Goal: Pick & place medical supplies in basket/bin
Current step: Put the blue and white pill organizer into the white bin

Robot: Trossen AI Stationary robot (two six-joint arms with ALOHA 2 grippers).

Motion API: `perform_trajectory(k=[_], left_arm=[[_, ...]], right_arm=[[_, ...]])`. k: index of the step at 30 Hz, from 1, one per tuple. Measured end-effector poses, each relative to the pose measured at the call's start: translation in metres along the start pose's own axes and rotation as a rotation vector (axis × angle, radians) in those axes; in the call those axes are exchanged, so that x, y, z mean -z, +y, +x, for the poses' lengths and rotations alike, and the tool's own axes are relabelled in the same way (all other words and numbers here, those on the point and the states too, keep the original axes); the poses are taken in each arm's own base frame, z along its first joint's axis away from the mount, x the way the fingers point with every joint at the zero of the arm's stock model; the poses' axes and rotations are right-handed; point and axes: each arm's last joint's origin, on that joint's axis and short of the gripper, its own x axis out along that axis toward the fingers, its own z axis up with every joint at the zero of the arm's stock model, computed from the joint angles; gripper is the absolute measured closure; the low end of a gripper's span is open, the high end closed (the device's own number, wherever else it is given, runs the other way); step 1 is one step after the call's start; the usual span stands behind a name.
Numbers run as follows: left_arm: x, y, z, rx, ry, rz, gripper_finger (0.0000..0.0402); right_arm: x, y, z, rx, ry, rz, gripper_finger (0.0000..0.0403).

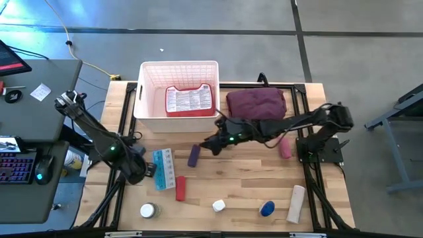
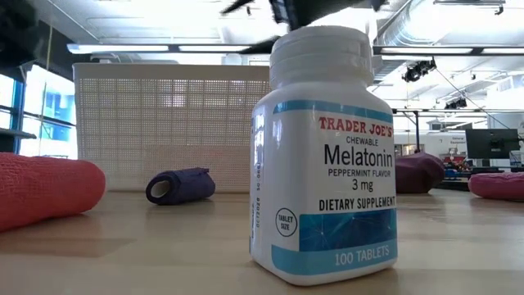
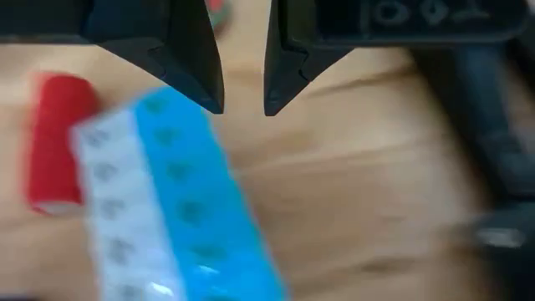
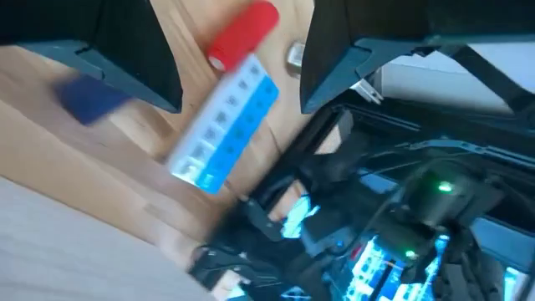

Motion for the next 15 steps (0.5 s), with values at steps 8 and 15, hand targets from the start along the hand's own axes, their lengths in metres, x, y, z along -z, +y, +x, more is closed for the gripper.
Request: perform_trajectory(k=[8,15], left_arm=[[-0.006,0.018,0.031,-0.05,-0.031,-0.053,0.0277],[-0.004,0.022,0.074,0.096,0.068,-0.115,0.0277]], right_arm=[[0.0,0.006,0.072,-0.01,0.093,0.0,0.0179],[0.009,-0.002,0.117,0.076,0.168,0.008,0.0141]])
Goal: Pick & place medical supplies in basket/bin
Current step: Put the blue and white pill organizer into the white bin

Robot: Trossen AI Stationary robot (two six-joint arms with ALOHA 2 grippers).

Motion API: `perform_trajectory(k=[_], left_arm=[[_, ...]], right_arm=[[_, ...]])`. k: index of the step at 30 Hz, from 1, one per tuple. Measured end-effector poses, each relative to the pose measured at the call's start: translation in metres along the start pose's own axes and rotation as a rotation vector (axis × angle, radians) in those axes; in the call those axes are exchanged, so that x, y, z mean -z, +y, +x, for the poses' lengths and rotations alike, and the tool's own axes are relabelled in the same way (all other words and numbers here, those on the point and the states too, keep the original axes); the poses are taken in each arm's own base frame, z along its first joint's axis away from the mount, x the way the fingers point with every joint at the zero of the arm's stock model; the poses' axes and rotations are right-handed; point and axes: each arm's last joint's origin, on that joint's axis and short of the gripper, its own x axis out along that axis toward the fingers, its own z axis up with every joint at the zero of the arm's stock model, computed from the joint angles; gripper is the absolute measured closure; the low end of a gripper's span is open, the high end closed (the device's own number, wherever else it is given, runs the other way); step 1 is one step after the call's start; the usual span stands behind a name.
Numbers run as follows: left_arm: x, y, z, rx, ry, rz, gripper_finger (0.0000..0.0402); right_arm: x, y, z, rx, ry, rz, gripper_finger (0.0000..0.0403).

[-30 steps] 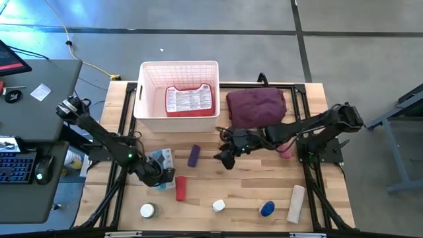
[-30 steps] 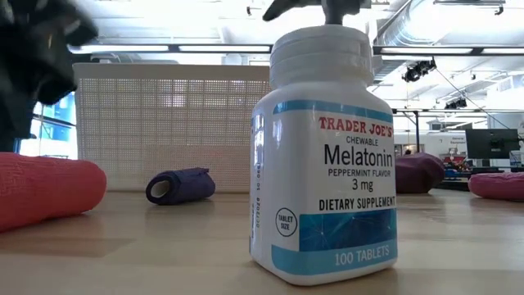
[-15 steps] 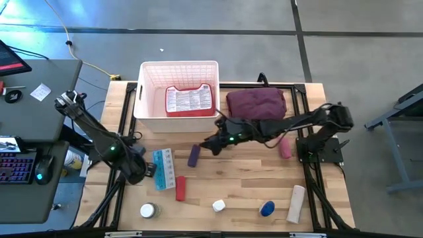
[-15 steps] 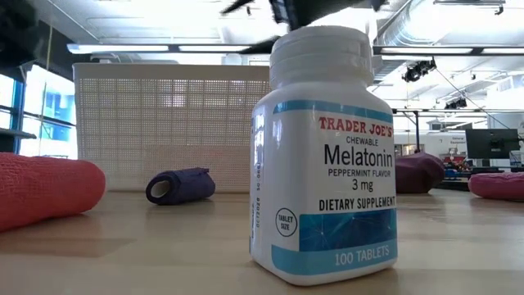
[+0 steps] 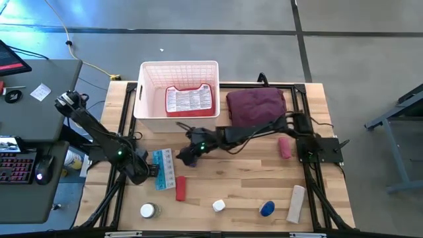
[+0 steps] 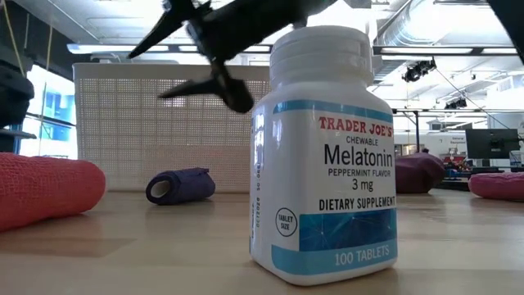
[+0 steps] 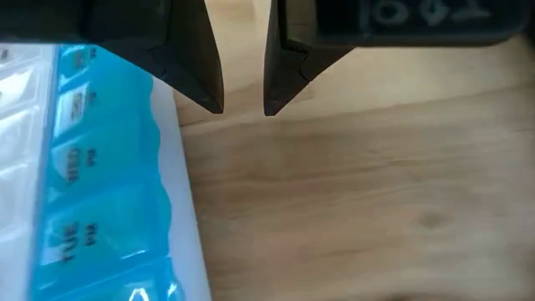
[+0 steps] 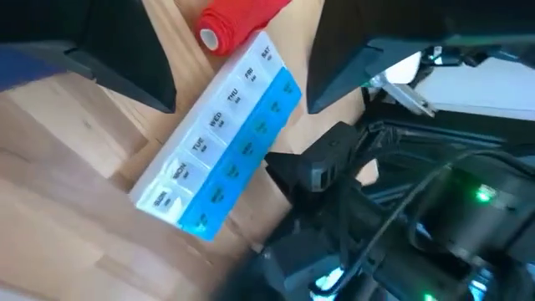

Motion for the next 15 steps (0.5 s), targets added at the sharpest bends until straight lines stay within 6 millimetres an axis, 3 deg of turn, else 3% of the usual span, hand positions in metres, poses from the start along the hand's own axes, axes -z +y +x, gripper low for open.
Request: perform_trajectory(k=[10,15], left_arm=[[-0.001,0.001,0.006,0.042,0.005,-0.007,0.0277],[0.0,-0.002,0.005,0.081,0.003,-0.008,0.0277]], right_arm=[[0.016,-0.022,0.057,0.025,0.09,0.1,0.0064],[0.017,-0.028,0.071,0.034,0.093,0.122,0.0049]])
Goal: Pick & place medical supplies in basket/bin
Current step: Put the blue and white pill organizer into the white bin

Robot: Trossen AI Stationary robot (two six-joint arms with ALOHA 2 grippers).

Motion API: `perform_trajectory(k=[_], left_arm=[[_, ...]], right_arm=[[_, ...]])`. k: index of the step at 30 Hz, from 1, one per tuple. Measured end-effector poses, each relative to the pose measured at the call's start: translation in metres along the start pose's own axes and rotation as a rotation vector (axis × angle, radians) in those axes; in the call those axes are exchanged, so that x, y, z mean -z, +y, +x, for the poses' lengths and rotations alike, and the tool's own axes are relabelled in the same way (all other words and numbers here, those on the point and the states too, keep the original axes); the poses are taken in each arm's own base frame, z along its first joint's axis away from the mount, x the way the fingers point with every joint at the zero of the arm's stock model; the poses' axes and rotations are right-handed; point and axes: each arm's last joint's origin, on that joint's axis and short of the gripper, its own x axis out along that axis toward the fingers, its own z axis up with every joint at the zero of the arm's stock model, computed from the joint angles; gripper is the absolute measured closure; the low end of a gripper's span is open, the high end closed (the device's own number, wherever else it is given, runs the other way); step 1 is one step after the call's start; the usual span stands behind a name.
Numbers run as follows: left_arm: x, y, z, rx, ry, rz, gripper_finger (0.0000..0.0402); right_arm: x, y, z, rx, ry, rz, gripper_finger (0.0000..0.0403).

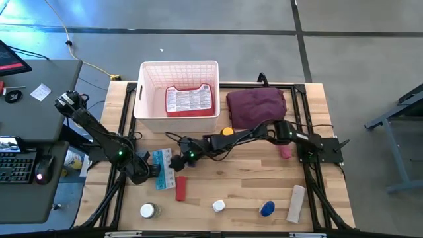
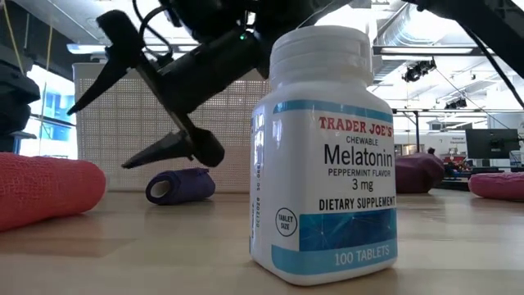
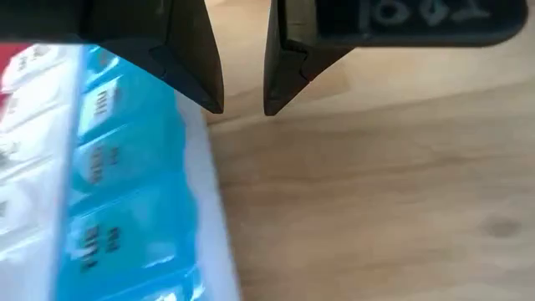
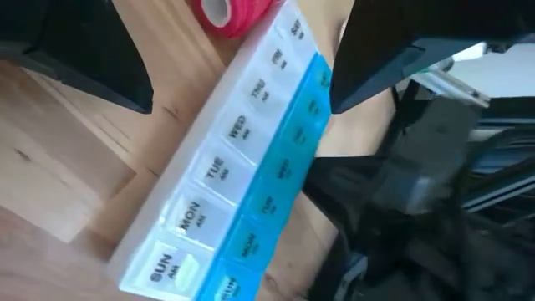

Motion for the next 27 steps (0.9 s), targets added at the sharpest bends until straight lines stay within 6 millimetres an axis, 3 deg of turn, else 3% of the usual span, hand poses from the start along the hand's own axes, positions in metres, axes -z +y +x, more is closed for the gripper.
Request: perform_trajectory(k=[8,16,22,27], left_arm=[[0.001,-0.006,0.0,0.093,-0.031,0.009,0.0277],[0.001,-0.007,0.0,0.129,-0.072,0.019,0.0277],[0.001,-0.007,0.0,0.128,-0.062,0.052,0.0277],[0.003,-0.009,-0.001,0.143,-0.04,0.076,0.0277]], right_arm=[[0.006,-0.013,0.002,0.14,0.049,0.007,0.0047],[0.008,-0.016,0.002,0.155,0.077,0.087,0.0048],[0.021,-0.023,-0.001,0.206,0.287,0.042,0.0053],[0.021,-0.018,-0.018,0.218,0.395,0.09,0.0063]])
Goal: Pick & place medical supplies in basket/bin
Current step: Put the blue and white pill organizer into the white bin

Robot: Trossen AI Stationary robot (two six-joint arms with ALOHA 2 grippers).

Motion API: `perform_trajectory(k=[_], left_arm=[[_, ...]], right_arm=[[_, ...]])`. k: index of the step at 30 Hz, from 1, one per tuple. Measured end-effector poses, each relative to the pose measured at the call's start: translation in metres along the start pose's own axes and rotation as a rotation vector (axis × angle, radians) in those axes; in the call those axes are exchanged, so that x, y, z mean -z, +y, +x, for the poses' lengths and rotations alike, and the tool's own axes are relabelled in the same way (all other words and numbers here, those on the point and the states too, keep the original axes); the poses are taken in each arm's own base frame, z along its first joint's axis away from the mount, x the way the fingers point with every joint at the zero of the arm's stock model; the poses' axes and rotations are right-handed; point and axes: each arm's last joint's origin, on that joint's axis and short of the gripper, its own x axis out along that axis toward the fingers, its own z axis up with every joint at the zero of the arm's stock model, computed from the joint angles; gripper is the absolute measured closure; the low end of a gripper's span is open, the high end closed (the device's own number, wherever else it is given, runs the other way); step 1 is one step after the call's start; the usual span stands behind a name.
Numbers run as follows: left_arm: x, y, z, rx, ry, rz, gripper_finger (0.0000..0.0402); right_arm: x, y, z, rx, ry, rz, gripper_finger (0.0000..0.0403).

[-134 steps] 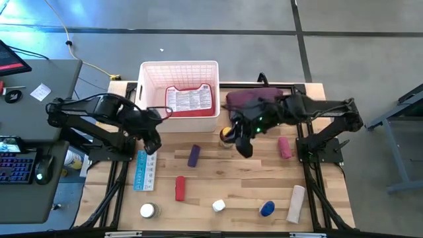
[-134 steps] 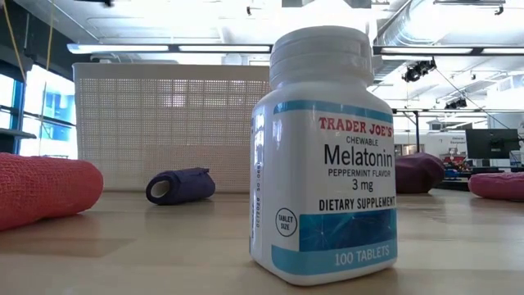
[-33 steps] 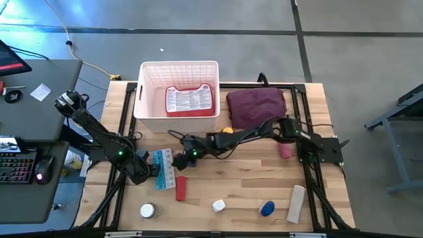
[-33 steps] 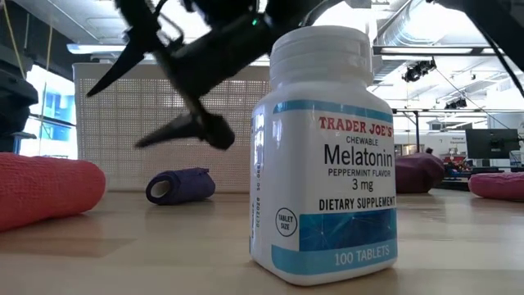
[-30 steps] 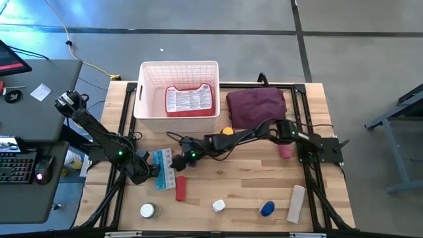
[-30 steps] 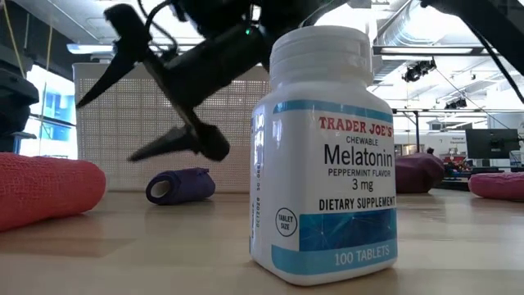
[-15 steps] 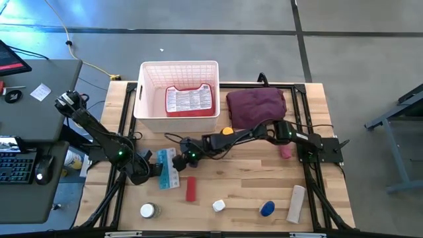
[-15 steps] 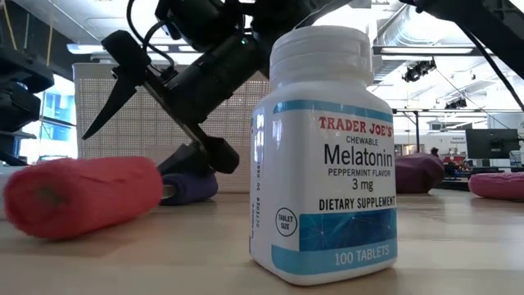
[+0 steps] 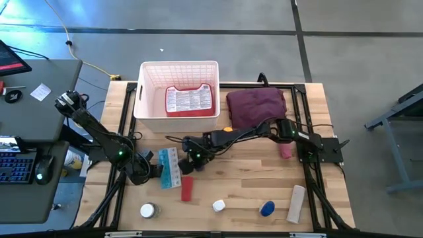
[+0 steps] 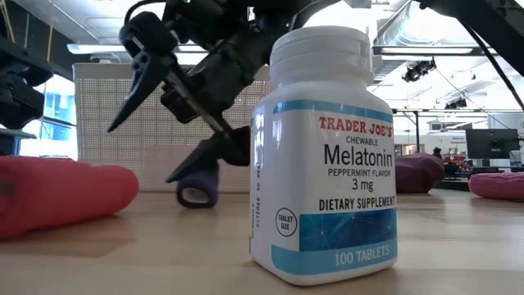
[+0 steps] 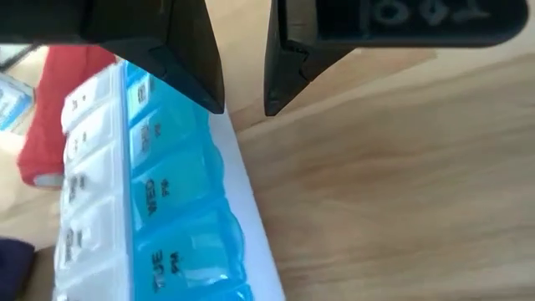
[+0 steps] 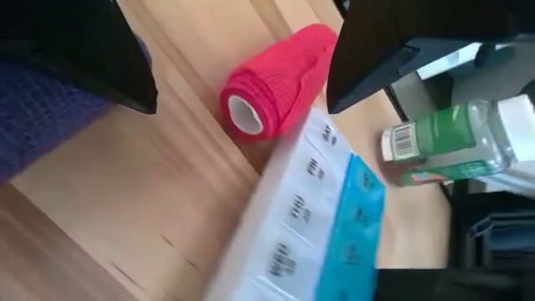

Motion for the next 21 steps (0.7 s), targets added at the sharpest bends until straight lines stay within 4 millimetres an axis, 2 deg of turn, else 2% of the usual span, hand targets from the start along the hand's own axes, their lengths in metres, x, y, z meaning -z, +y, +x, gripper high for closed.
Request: perform_trajectory(k=[5,8,10,12,14,17,21], left_arm=[[0.001,-0.001,0.0,0.011,0.008,0.03,0.0277],[0.001,-0.001,0.0,0.01,0.008,0.043,0.0277],[0.001,-0.001,0.0,0.009,0.008,0.056,0.0277],[0.001,-0.001,0.0,0.007,0.007,0.061,0.0277],[0.001,-0.001,0.0,0.008,0.008,0.073,0.0277],[0.001,-0.001,0.0,0.004,0.013,0.08,0.0277],[0.001,0.0,0.0,-0.006,0.028,0.087,0.0277]], right_arm=[[0.007,0.016,-0.041,0.049,-0.128,0.063,0.0077],[0.009,0.034,-0.072,0.044,-0.323,0.05,0.0083],[0.006,0.043,-0.081,0.015,-0.462,0.028,0.0084],[-0.003,0.046,-0.075,-0.047,-0.52,0.024,0.0085],[-0.012,0.041,-0.055,-0.118,-0.492,0.058,0.0085],[-0.025,0.022,-0.02,-0.156,-0.392,0.097,0.0085],[-0.033,0.0,0.0,-0.096,-0.311,0.135,0.0085]])
